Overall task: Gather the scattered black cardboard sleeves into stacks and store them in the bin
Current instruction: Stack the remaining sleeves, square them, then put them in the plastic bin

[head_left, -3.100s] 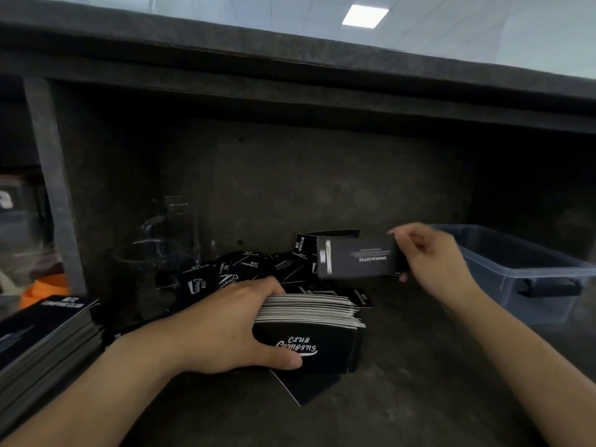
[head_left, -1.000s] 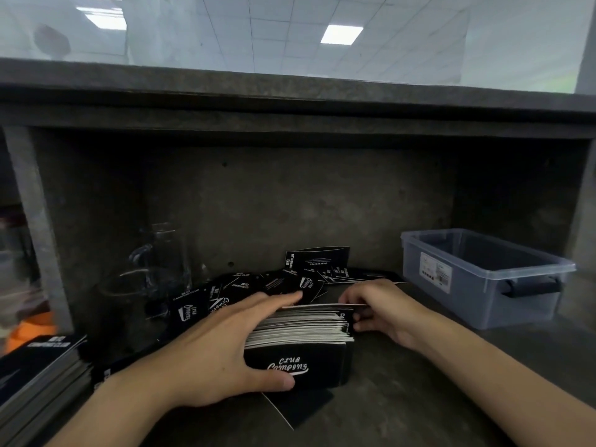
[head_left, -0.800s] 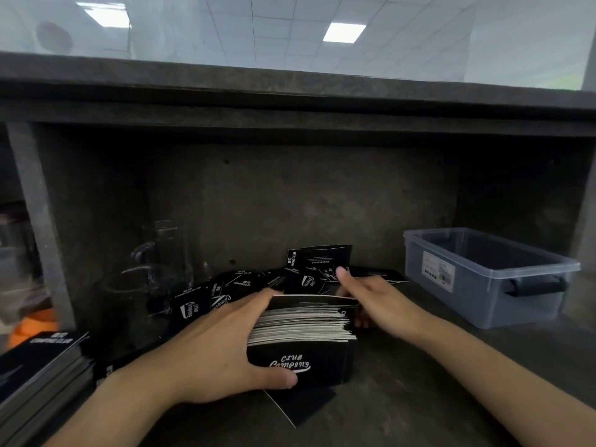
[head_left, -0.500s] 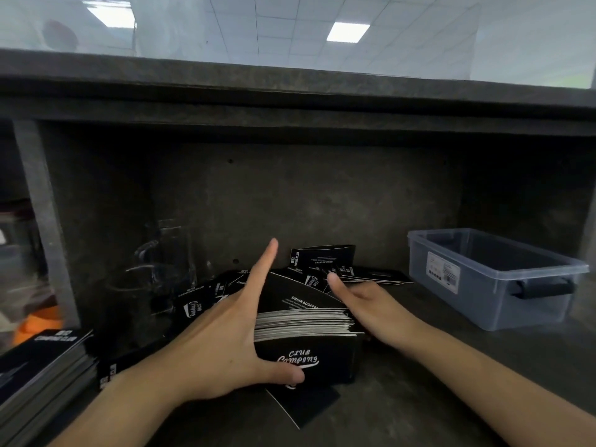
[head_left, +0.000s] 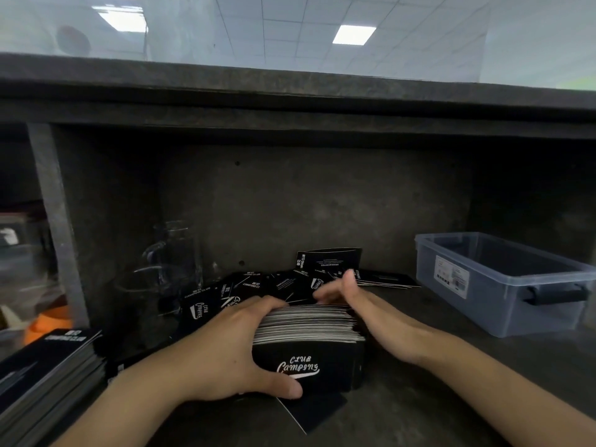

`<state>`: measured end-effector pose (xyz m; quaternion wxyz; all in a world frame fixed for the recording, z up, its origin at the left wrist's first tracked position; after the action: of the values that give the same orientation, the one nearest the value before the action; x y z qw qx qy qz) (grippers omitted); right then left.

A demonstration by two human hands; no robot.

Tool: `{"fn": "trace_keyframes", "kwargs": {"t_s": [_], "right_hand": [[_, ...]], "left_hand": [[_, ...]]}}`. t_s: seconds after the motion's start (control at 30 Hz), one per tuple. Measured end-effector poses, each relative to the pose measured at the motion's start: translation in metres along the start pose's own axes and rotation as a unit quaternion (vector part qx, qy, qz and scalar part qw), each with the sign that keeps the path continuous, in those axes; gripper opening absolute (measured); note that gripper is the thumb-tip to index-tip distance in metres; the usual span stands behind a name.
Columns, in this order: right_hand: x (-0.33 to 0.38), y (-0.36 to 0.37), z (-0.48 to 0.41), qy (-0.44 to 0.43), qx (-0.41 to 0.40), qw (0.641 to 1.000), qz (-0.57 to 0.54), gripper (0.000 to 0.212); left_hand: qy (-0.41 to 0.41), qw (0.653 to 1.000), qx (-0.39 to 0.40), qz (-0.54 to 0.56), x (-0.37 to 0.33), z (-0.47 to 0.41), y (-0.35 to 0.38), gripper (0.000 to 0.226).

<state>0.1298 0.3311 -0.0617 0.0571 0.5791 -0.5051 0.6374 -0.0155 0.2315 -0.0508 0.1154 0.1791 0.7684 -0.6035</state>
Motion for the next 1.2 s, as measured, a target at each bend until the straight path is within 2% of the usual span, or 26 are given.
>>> {"fn": "trace_keyframes", "kwargs": {"t_s": [0.1, 0.17, 0.33, 0.53, 0.6, 0.63, 0.7, 0.77, 0.87, 0.93, 0.97, 1.1, 1.2], "right_hand": [[0.004, 0.012, -0.004, 0.030, -0.021, 0.967, -0.252, 0.090], [0.000, 0.016, -0.006, 0.036, -0.058, 0.944, -0.323, 0.084], [-0.006, 0.015, -0.006, 0.018, -0.129, 0.939, -0.318, 0.072], [-0.011, 0.012, -0.014, 0.013, -0.082, 0.935, -0.344, 0.075], [-0.016, -0.004, -0.021, -0.007, -0.135, 0.941, -0.309, 0.064], [-0.019, -0.017, -0.022, -0.025, -0.178, 0.951, -0.253, 0.049], [-0.024, -0.036, -0.022, -0.064, -0.226, 0.970, -0.058, 0.016], [-0.029, -0.035, -0.025, -0.091, -0.206, 0.970, 0.094, 0.033], [-0.030, -0.025, -0.030, -0.100, -0.177, 0.964, 0.173, 0.055], [-0.031, -0.013, -0.036, -0.089, -0.125, 0.958, 0.243, 0.067], [-0.030, -0.009, -0.040, -0.084, -0.110, 0.951, 0.276, 0.069], [-0.027, -0.008, -0.064, -0.089, -0.137, 0.928, 0.336, 0.067], [-0.029, -0.005, -0.081, -0.099, -0.139, 0.921, 0.351, 0.050]], "left_hand": [[-0.002, 1.000, -0.008, 0.013, -0.001, -0.001, 0.003, 0.103], [-0.007, 1.000, -0.012, 0.021, -0.002, -0.001, 0.004, 0.100], [-0.008, 1.000, -0.009, 0.024, -0.004, -0.002, 0.006, 0.085], [0.008, 0.999, 0.010, 0.035, -0.006, -0.001, 0.004, 0.069], [0.010, 0.999, 0.008, 0.041, -0.008, -0.001, 0.001, 0.065], [0.010, 0.999, 0.007, 0.040, -0.009, 0.000, -0.001, 0.064], [0.011, 1.000, 0.001, 0.024, -0.008, 0.002, -0.007, 0.063], [0.007, 1.000, -0.006, 0.007, -0.005, 0.003, -0.015, 0.064], [-0.005, 1.000, 0.025, 0.001, -0.001, 0.005, -0.012, 0.063], [-0.009, 0.999, 0.046, 0.010, -0.001, 0.006, -0.005, 0.061], [-0.009, 0.999, 0.048, 0.014, 0.000, 0.006, -0.004, 0.061], [-0.016, 0.998, 0.054, 0.014, 0.000, 0.007, -0.005, 0.062], [-0.022, 0.998, 0.059, 0.021, 0.000, 0.008, -0.004, 0.062]]}}
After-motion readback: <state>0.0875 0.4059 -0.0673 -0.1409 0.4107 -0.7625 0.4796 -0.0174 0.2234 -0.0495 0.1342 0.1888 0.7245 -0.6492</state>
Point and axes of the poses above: each hand's wrist, its own z-axis away from the middle knuckle, its own y-axis out of the palm, x = y × z, the point moved 9 cm from there along -z, towards the middle knuckle, and after that the axes turned 4 degrees about -x, right-handed, at the moved point
